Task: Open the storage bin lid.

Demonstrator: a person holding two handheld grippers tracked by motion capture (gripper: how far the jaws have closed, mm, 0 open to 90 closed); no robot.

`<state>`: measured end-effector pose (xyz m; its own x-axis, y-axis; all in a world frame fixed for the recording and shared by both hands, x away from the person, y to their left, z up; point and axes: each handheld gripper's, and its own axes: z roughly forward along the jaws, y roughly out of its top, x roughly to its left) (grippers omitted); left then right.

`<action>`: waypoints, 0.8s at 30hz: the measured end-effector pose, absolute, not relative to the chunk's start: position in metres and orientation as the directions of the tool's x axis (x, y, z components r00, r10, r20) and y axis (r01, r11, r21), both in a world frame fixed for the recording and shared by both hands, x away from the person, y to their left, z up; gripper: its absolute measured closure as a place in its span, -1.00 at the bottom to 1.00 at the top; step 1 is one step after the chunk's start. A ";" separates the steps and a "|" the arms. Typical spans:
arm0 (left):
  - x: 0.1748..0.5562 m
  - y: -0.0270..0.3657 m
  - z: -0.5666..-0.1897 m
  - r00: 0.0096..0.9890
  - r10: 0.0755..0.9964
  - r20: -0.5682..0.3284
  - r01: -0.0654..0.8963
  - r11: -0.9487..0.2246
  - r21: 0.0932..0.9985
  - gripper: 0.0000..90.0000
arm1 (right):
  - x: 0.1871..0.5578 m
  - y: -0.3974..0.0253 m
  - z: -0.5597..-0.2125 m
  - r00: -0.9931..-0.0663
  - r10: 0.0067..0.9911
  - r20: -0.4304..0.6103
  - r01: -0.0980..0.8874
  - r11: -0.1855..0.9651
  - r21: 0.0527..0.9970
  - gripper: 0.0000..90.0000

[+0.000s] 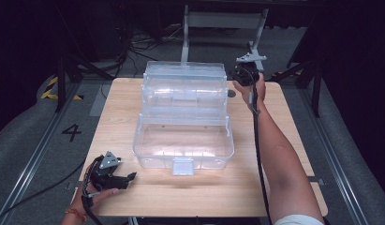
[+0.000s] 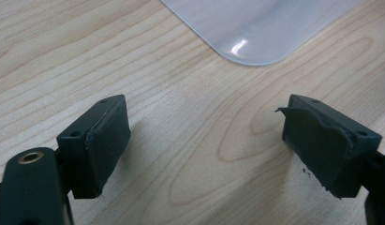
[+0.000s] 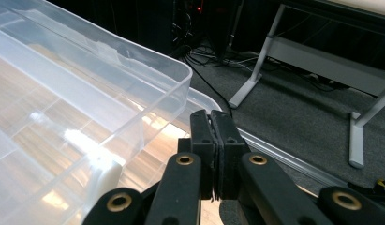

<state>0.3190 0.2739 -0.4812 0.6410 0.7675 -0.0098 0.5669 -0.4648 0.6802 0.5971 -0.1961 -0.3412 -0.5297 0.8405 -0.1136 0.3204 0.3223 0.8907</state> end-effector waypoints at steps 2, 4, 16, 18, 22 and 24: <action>0.319 0.274 -0.481 0.641 0.768 -0.010 0.567 -0.464 0.681 -0.65 | 0.594 -0.199 -0.340 -0.532 0.839 -0.115 0.322 0.326 0.889 0.95; 0.319 0.274 -0.481 0.641 0.767 -0.010 0.566 -0.465 0.681 -0.65 | 0.590 -0.201 -0.338 -0.535 0.837 -0.117 0.314 0.325 0.892 0.94; 0.319 0.274 -0.482 0.639 0.769 -0.006 0.563 -0.462 0.685 -0.65 | 0.567 -0.209 -0.330 -0.577 0.803 -0.151 0.283 0.370 0.885 0.82; 0.319 0.274 -0.482 0.639 0.769 -0.006 0.563 -0.462 0.685 -0.65 | 0.563 -0.208 -0.330 -0.584 0.796 -0.158 0.280 0.380 0.881 0.79; 0.319 0.274 -0.482 0.638 0.770 -0.004 0.563 -0.464 0.684 -0.65 | 0.556 -0.209 -0.330 -0.594 0.786 -0.170 0.273 0.395 0.877 0.73; 0.319 0.274 -0.482 0.640 0.768 -0.008 0.563 -0.462 0.685 -0.65 | 0.552 -0.210 -0.330 -0.598 0.783 -0.172 0.273 0.401 0.875 0.69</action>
